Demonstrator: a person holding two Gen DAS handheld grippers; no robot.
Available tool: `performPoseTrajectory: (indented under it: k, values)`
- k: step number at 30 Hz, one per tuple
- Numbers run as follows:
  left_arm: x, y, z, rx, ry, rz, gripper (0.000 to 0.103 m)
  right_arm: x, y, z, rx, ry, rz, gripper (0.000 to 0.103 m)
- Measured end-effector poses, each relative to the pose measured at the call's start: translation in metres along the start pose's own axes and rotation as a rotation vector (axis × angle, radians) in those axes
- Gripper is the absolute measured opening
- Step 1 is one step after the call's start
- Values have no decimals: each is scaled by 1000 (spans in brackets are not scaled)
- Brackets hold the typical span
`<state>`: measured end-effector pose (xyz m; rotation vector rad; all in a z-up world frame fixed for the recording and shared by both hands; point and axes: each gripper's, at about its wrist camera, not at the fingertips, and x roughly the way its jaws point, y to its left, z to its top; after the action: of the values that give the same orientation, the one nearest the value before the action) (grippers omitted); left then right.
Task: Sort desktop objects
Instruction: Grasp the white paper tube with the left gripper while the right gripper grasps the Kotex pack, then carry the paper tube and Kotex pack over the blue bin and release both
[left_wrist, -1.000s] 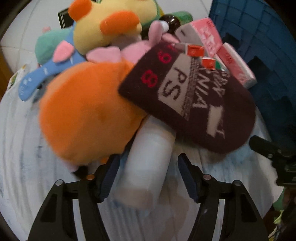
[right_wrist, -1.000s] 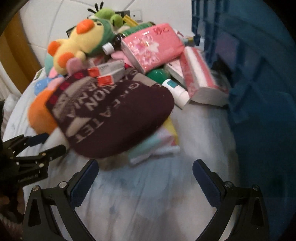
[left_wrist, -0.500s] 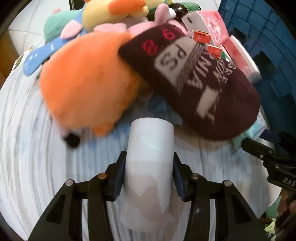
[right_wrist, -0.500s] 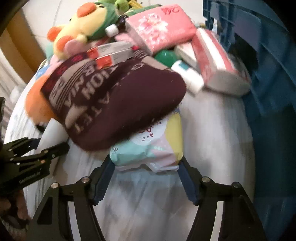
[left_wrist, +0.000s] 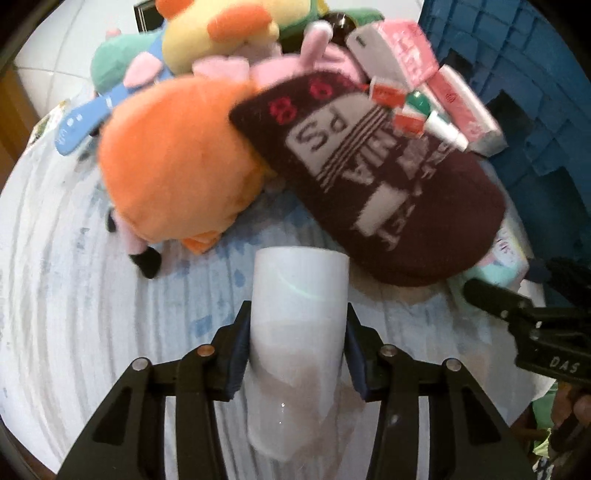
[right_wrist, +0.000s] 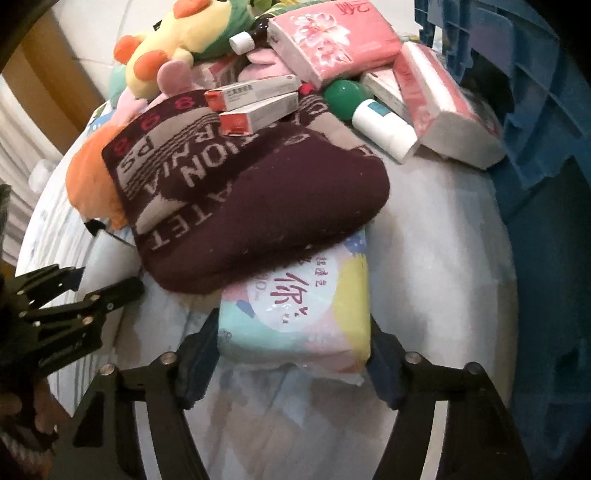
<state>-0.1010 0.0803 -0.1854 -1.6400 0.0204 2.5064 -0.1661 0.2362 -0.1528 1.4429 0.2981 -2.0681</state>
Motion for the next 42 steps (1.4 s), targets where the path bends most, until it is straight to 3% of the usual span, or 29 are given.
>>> performPoseTrajectory:
  k: [3, 8, 17, 23, 32, 37, 42]
  values:
    - [-26, 0, 3, 3, -56, -2, 44, -18, 3, -5, -6, -4, 40, 66]
    - [-67, 13, 23, 0, -143, -6, 44, -72, 9, -5, -25, -86, 68, 65]
    - [-144, 1, 49, 32, -322, -24, 44, -157, 48, 17, -76, -313, 45, 65]
    - [-189, -18, 65, 84, -441, -51, 44, -207, 49, 22, -78, -446, 20, 65]
    - [-248, -80, 92, 214, -604, -150, 44, -298, 37, 13, -21, -644, -107, 66]
    - [-270, -136, 114, 289, -652, -237, 44, -343, 6, 4, 45, -723, -218, 66]
    - [-286, -202, 126, 368, -673, -302, 44, -372, -41, -5, 115, -746, -307, 66]
